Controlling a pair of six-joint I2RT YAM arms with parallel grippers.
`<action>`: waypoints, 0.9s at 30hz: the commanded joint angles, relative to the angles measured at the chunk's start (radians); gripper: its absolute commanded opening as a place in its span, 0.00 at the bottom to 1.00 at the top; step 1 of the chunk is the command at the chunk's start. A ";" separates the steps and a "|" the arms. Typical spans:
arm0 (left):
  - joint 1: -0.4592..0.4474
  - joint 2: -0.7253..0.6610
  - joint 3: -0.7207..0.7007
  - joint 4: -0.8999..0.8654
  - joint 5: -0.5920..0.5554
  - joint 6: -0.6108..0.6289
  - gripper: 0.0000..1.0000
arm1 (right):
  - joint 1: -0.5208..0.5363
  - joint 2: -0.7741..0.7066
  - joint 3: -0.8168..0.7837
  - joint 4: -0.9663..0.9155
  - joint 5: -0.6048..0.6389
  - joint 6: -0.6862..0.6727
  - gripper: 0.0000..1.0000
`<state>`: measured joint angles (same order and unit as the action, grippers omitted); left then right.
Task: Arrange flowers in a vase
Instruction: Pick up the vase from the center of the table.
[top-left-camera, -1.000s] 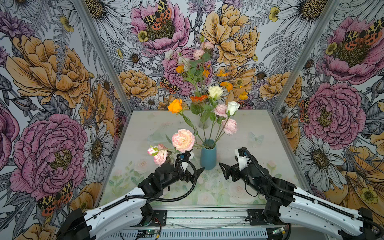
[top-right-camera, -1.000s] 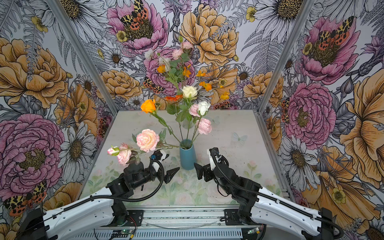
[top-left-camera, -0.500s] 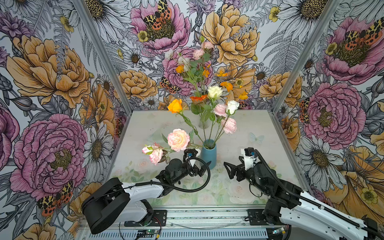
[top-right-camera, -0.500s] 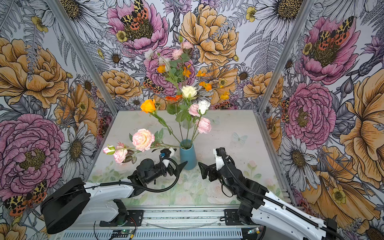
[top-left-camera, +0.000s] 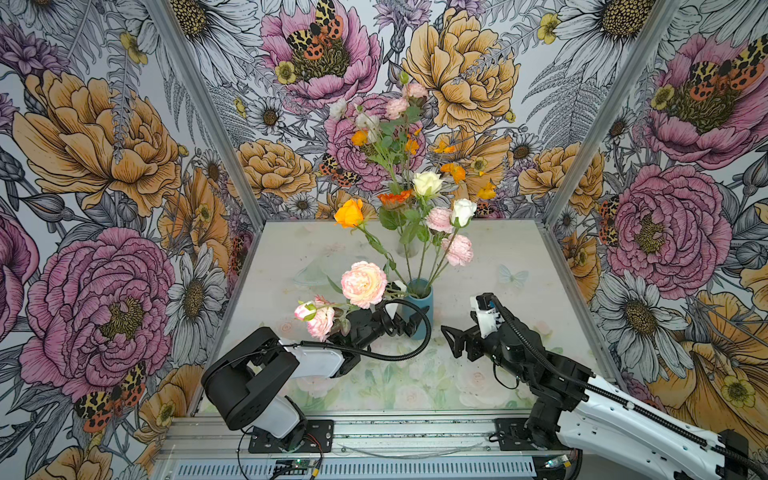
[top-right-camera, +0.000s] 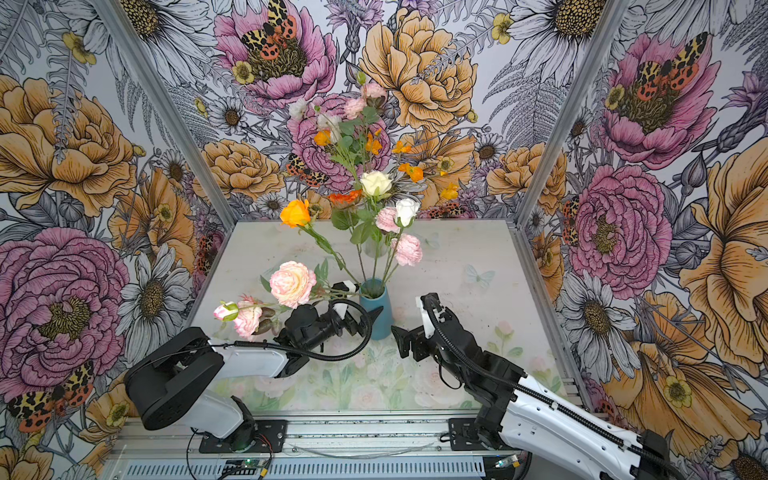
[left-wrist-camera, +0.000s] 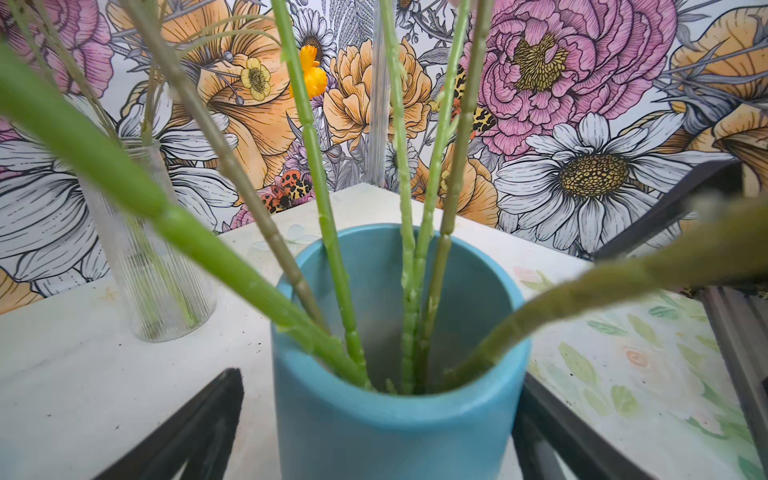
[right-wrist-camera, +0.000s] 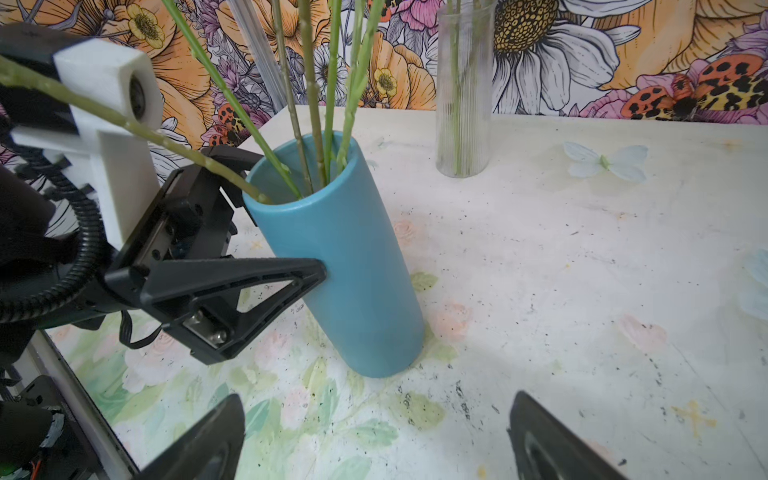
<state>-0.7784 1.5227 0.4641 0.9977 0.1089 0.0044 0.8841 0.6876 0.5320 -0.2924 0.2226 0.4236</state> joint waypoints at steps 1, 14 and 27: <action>0.008 0.023 0.029 0.073 0.066 -0.027 0.99 | -0.021 0.000 0.027 0.057 -0.037 -0.026 0.99; 0.012 0.107 0.035 0.165 0.073 -0.042 0.92 | -0.067 0.022 0.027 0.081 -0.092 -0.025 1.00; 0.011 0.089 0.026 0.153 0.074 -0.024 0.72 | -0.075 0.042 0.021 0.112 -0.112 -0.019 0.99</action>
<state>-0.7746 1.6283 0.4904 1.1126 0.1551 -0.0193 0.8165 0.7242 0.5320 -0.2157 0.1307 0.4095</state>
